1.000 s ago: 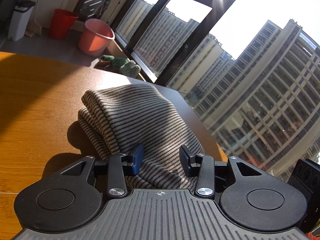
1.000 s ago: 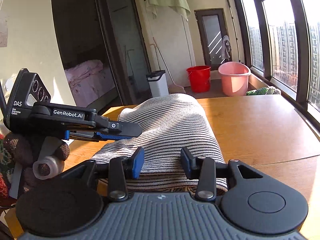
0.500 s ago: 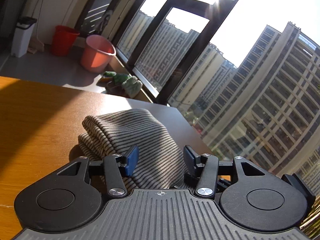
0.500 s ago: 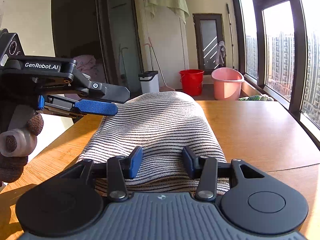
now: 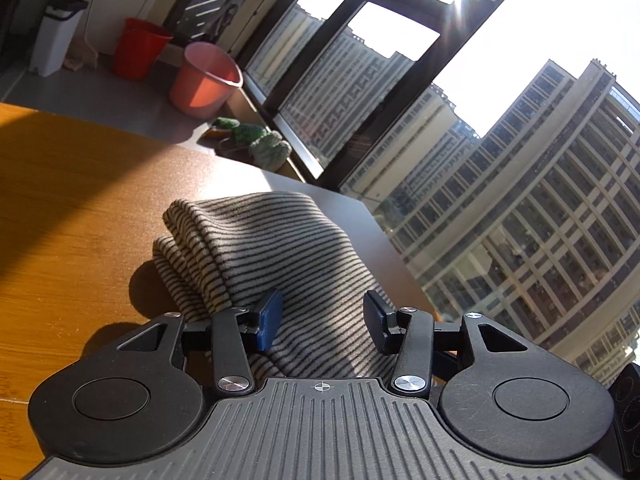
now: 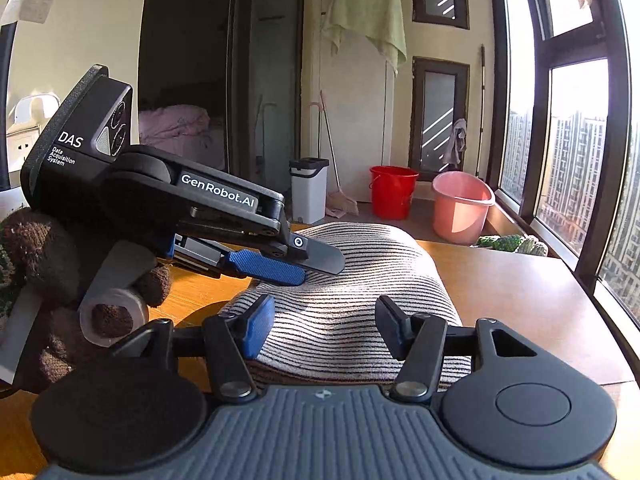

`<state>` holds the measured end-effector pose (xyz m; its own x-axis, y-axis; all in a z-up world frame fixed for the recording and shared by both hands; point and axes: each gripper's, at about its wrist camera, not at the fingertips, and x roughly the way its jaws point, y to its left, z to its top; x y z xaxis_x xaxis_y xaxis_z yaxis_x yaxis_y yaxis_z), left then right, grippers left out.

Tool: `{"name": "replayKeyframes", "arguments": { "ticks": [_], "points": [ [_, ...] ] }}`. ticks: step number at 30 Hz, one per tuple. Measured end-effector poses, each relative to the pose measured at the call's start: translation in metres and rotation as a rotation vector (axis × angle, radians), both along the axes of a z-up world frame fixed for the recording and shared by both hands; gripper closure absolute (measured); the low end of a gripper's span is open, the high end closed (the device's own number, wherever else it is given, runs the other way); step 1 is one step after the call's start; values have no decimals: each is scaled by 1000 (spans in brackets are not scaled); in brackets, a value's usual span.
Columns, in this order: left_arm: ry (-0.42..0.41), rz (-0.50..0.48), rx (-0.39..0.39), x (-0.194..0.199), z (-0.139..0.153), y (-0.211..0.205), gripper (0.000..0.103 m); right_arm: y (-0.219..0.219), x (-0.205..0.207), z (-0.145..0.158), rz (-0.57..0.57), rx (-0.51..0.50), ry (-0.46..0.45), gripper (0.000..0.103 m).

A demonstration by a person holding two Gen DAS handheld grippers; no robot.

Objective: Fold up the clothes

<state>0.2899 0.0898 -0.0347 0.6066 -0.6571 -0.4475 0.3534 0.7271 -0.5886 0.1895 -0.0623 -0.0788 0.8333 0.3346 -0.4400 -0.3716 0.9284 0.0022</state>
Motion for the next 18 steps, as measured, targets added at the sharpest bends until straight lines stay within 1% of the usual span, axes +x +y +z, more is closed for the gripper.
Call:
{"name": "replayKeyframes", "arguments": {
  "ticks": [1,3,4,6,7,9,12,14,16,18],
  "points": [
    [-3,9,1,-2,1,2,53,3,4,-6,-1,-2,18,45],
    [-17,25,0,-7,4,5,51,10,3,-13,-3,-37,-4,44],
    [-31,31,-2,-11,7,7,48,13,1,-15,-3,-60,-15,43],
    [-51,29,-23,-16,12,9,47,18,0,-16,-1,-85,-24,41],
    [-53,23,-37,-17,12,8,47,19,-1,-17,0,-94,-29,41],
    [-40,27,-40,-15,6,7,47,19,0,-16,4,-98,-32,39],
    [-12,36,-50,-10,-6,7,52,6,-2,-9,39,-44,-8,39],
    [-16,32,-72,-10,-11,11,53,-8,-5,-1,55,2,23,38],
    [-29,26,-74,-10,-13,12,53,-24,-8,9,37,40,37,34],
    [-39,23,-74,-10,-15,13,54,-38,-8,18,4,73,31,33]
  ]
}}
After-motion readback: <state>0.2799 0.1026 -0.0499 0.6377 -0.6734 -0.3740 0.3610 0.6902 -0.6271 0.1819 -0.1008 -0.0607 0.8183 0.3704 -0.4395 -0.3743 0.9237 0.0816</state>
